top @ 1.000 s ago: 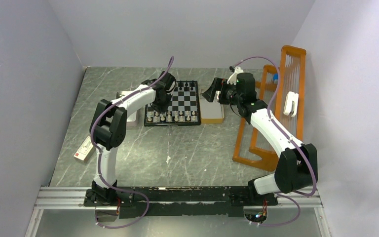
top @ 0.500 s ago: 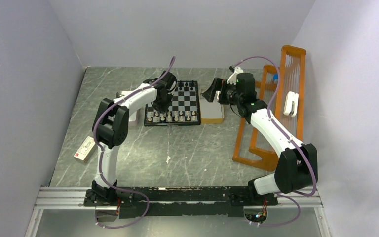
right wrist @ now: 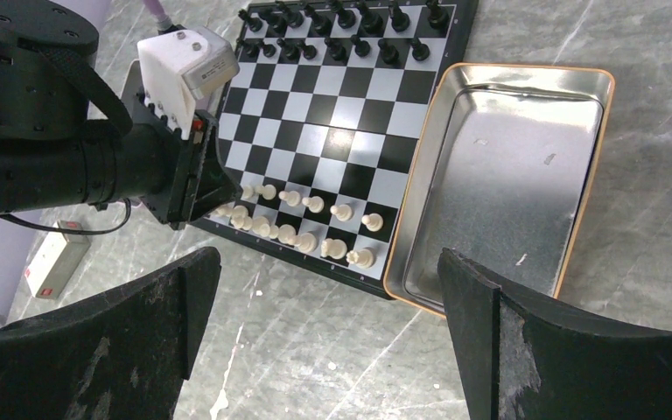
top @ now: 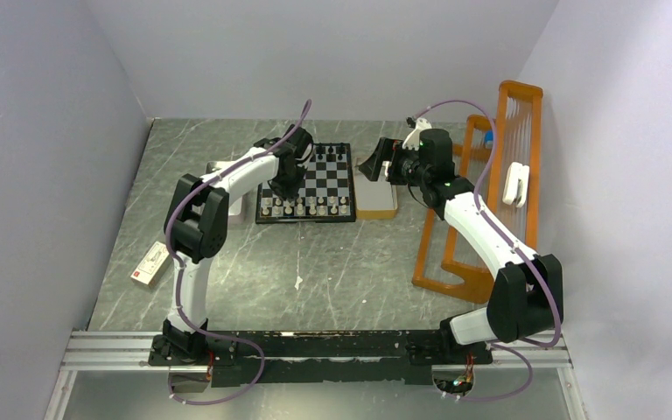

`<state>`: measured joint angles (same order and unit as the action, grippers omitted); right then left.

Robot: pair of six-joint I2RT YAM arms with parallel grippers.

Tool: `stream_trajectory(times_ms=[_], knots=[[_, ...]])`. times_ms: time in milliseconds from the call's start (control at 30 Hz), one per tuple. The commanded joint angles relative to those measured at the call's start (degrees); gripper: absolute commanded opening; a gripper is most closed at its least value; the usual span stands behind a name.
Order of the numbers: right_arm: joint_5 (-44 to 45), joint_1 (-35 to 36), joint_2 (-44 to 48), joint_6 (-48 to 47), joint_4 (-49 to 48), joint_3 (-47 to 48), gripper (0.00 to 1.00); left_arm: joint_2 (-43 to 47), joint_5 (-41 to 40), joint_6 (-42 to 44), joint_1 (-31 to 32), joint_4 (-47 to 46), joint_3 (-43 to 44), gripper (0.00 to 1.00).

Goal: Set up the chess pieces on the board
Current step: Place the chess piece on the chessboard, then reset both arms

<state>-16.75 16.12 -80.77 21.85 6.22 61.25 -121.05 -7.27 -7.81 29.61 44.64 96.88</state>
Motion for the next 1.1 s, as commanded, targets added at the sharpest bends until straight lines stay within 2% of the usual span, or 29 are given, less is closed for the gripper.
stream_trajectory(times_ms=[0, 367, 633, 667, 700, 733, 767, 800, 1067], knots=[[0.34, -0.29, 0.19, -0.55, -0.86, -0.27, 1.0, -0.47, 0.38, 0.87, 0.08, 1.02, 2.37, 0.24], [0.51, -0.29, 0.47, -0.58, -0.17, -0.33, 1.0, 2.14, 1.06, 0.32, 0.1, -1.02, 4.34, 0.29], [-2.22, -0.21, 1.58, -1.43, 3.91, 0.45, 1.0, 13.66, 3.44, -1.6, -0.2, -10.62, 0.47, 0.39], [-2.24, -0.19, 1.51, -1.57, 5.08, 1.15, 1.0, 15.59, 3.9, -1.92, -0.17, -11.76, -0.23, 0.43], [-2.13, -0.17, 1.5, -1.78, 6.39, 1.9, 1.0, 17.61, 4.81, -2.17, -0.2, -12.82, -0.92, 0.52], [-2.03, -0.16, 1.56, -1.74, 7.62, 2.88, 1.0, 19.53, 5.93, -2.28, -0.17, -13.67, -1.62, 0.64], [-2.13, -0.13, 1.81, -1.67, 8.67, 3.69, 1.0, 21.56, 6.63, -2.52, -0.16, -14.46, -2.36, 0.94], [-2.36, -0.08, 2.25, -1.5, 9.54, 4.4, 1.0, 23.59, 6.73, -2.88, -0.21, -15.06, -3.27, 0.99], [-6.06, 0.58, 11.07, 1.25, 9.01, 3.12, 1.0, 39.66, 7.91, -4.24, -0.16, -16.36, -10.89, 1.0]])
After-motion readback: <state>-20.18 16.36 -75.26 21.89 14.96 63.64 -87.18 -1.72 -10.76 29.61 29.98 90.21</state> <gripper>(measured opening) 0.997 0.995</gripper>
